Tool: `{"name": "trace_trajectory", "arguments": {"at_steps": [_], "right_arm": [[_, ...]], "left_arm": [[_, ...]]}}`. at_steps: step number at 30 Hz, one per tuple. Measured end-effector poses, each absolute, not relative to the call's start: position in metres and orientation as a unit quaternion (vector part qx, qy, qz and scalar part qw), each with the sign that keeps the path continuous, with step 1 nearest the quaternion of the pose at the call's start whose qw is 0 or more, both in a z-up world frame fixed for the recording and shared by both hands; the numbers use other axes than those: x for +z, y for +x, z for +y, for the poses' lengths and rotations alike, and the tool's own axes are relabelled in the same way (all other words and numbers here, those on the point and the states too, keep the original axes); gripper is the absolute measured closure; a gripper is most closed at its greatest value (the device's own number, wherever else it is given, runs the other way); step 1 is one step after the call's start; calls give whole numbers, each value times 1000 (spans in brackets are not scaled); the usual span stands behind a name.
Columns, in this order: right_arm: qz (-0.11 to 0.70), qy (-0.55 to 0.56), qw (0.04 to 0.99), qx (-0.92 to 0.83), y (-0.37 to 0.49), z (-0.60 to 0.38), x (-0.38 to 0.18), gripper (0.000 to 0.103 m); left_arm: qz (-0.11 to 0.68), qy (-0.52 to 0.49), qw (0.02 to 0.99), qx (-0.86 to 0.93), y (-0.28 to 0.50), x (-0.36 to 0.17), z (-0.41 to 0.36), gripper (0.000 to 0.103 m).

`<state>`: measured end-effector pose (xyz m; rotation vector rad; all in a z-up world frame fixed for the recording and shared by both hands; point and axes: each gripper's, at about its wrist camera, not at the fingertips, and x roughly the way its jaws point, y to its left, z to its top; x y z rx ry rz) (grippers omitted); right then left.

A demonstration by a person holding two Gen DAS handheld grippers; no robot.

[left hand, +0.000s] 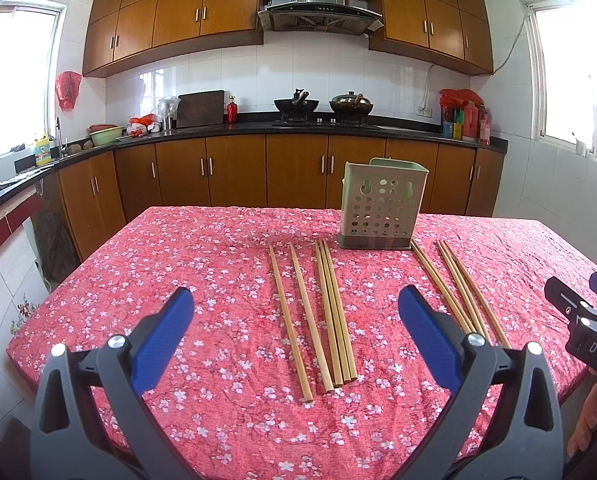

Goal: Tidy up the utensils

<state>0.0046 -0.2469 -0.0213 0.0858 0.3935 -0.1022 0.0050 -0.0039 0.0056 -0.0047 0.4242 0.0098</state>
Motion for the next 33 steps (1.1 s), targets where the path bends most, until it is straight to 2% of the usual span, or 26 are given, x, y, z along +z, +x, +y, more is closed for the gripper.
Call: {"name": "trace_trajectory", "arguments": {"at_steps": [6, 11, 12, 17, 26, 33], "right_arm": [[225, 65, 971, -54, 18, -257, -32, 4], [304, 77, 947, -65, 53, -271, -49, 36], [319, 80, 942, -63, 60, -273, -53, 38], [384, 96, 917, -45, 93, -278, -76, 62], [414, 73, 906, -46, 111, -270, -97, 80], [414, 69, 907, -47, 109, -270, -96, 83]], "left_arm": [[236, -4, 972, 25, 17, -13, -8, 4], [280, -10, 959, 40, 37, -24, 5, 4], [290, -16, 956, 38, 42, -27, 8, 4], [329, -35, 943, 31, 64, -38, 22, 6], [392, -34, 919, 1, 107, -57, 25, 47], [446, -37, 894, -14, 131, -78, 20, 77]]}}
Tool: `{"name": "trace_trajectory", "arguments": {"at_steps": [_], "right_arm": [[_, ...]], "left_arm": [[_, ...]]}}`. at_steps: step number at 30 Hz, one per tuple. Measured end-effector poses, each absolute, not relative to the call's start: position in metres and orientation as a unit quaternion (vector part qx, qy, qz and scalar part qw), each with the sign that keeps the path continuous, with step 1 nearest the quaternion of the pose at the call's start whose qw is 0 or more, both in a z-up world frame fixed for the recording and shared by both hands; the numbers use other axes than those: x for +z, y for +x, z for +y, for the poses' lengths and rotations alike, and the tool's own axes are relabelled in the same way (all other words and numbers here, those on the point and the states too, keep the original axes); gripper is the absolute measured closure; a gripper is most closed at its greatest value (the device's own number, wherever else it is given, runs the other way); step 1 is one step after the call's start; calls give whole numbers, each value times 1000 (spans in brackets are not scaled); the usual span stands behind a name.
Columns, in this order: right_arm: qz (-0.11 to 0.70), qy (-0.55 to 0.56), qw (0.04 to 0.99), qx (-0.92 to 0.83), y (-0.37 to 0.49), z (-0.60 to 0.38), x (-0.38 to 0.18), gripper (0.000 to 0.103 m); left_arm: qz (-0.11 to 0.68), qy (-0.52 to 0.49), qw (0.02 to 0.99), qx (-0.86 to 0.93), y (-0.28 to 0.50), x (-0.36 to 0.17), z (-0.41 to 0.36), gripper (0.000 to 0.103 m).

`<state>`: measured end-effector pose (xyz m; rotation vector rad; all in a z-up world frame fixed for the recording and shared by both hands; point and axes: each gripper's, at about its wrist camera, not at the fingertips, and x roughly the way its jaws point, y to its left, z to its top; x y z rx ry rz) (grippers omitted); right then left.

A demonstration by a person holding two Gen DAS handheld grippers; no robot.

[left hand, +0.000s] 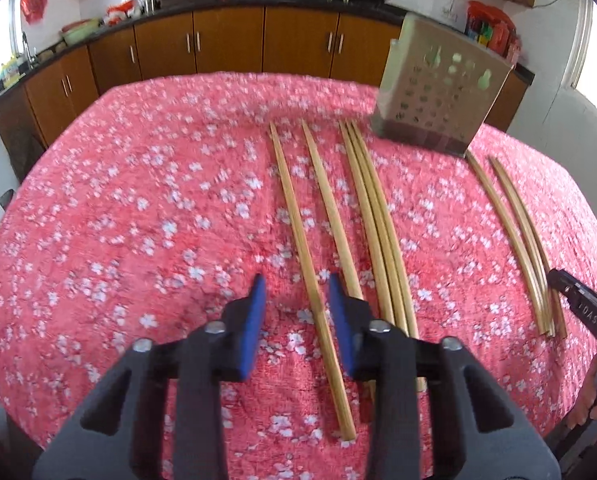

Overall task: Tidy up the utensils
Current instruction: 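Lower the right tool onto a bamboo chopstick and close it while the left tool grasps another chopstick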

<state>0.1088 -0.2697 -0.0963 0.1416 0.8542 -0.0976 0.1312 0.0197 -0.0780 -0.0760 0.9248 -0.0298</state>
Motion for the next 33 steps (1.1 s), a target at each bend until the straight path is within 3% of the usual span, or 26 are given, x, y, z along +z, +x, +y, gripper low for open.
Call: {"name": "trace_trajectory", "arguments": {"at_steps": [5, 18, 33], "right_arm": [[415, 69, 906, -48, 118, -270, -100, 94], [408, 86, 907, -59, 191, -302, -107, 95], [410, 75, 908, -56, 182, -302, -108, 95]], "left_arm": [[453, -28, 891, -16, 134, -81, 19, 94], [439, -4, 899, -6, 211, -85, 25, 95], [430, -22, 902, -24, 190, -85, 29, 95]]}}
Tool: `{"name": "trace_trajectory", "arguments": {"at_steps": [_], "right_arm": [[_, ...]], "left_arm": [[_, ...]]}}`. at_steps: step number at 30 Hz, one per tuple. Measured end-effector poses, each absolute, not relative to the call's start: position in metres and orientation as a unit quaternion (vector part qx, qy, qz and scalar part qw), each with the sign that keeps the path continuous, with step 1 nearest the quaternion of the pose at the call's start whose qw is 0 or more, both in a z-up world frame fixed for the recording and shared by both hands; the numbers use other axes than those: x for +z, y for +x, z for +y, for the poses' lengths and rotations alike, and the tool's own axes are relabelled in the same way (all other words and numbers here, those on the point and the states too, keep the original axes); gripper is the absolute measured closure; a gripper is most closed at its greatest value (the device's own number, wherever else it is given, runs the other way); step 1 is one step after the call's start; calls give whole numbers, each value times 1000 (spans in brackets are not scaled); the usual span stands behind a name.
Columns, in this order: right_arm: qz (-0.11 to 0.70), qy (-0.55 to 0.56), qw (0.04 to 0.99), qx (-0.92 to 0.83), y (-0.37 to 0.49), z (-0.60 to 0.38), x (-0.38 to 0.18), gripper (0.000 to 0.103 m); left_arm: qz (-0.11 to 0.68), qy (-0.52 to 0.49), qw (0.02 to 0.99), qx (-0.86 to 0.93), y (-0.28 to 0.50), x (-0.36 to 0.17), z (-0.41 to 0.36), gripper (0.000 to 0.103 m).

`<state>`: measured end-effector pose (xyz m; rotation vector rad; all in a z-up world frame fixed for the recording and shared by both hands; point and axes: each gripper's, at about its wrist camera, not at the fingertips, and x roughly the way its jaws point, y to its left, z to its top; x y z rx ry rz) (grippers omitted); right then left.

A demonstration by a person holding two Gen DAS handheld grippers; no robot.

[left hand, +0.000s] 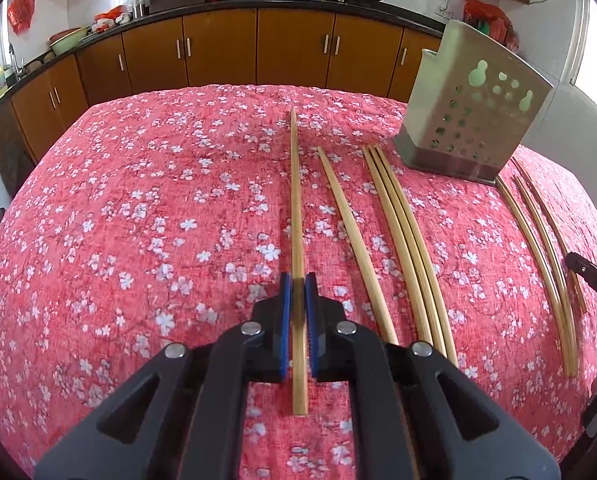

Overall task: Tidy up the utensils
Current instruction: 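Lower the right tool onto a bamboo chopstick and close it while the left tool grasps another chopstick, then lift the right tool's chopstick into the perforated holder and open it while the left tool does likewise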

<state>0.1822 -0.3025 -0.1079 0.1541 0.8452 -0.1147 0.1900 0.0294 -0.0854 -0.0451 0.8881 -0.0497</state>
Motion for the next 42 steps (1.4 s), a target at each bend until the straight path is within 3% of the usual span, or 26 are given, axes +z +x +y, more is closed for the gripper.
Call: {"name": "trace_trajectory", "arguments": {"at_steps": [6, 18, 27, 42], "right_arm": [[381, 77, 920, -54, 171, -302, -86, 95], [257, 83, 961, -50, 150, -311, 5, 95], [214, 83, 972, -52, 159, -314, 39, 95], [56, 132, 989, 34, 168, -295, 157, 95]], "left_arm": [[413, -15, 910, -28, 181, -70, 32, 95], [272, -48, 961, -33, 160, 40, 49, 95], [233, -53, 971, -13, 178, 81, 53, 95], [111, -110, 985, -74, 188, 196, 22, 96]]}}
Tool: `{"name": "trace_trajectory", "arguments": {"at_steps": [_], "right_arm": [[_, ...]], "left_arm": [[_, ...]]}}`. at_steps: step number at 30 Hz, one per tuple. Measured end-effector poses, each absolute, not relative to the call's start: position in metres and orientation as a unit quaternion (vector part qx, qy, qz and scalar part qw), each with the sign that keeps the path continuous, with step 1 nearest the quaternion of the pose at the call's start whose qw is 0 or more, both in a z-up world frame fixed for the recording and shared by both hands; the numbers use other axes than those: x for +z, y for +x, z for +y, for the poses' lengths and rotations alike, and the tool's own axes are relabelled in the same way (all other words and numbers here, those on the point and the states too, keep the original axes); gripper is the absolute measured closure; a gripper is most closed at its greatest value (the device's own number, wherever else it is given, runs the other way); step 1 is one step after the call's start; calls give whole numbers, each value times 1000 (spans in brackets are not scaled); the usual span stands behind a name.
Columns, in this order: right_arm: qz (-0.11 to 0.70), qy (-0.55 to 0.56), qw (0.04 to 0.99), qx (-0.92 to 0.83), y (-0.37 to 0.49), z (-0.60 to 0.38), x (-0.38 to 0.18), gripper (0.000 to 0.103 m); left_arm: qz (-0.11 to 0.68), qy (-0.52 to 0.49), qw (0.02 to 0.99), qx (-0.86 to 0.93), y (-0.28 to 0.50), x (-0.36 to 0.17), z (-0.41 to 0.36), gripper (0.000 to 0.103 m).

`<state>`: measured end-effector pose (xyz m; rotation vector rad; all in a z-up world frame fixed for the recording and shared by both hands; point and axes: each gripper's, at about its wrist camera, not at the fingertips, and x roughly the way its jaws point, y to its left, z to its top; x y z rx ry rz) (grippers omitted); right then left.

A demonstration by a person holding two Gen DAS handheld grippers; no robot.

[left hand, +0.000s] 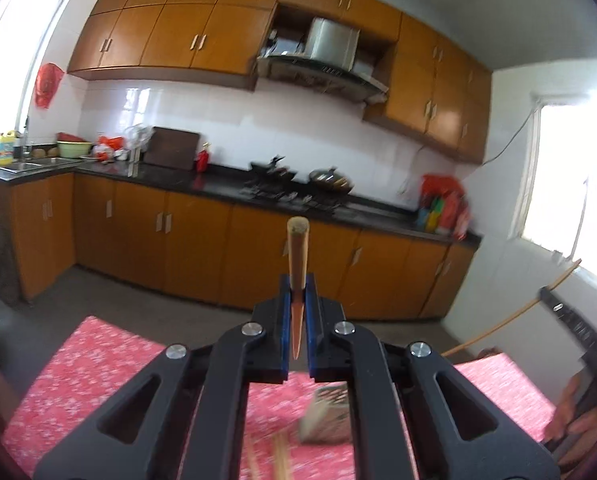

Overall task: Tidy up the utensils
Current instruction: 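Lift the right tool's chopstick into the perforated holder and open it while the left tool does likewise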

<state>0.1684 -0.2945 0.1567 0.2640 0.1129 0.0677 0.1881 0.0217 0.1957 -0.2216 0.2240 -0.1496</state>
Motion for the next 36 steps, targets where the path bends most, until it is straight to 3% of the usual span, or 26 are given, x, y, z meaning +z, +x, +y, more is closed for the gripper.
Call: {"name": "trace_trajectory", "arguments": {"at_steps": [19, 22, 23, 31, 36], "right_arm": [[159, 104, 979, 71, 206, -258, 104, 93], [154, 109, 980, 68, 201, -261, 105, 72], [151, 109, 980, 66, 200, -262, 106, 70], [127, 112, 985, 40, 171, -276, 114, 70], [174, 114, 978, -3, 152, -300, 76, 70]], "left_arm": [[205, -84, 969, -109, 234, 121, -39, 95], [206, -89, 968, -108, 234, 119, -34, 88], [203, -90, 969, -106, 232, 120, -33, 85], [176, -110, 974, -89, 203, 130, -7, 74], [181, -111, 976, -51, 174, 114, 23, 70]]}}
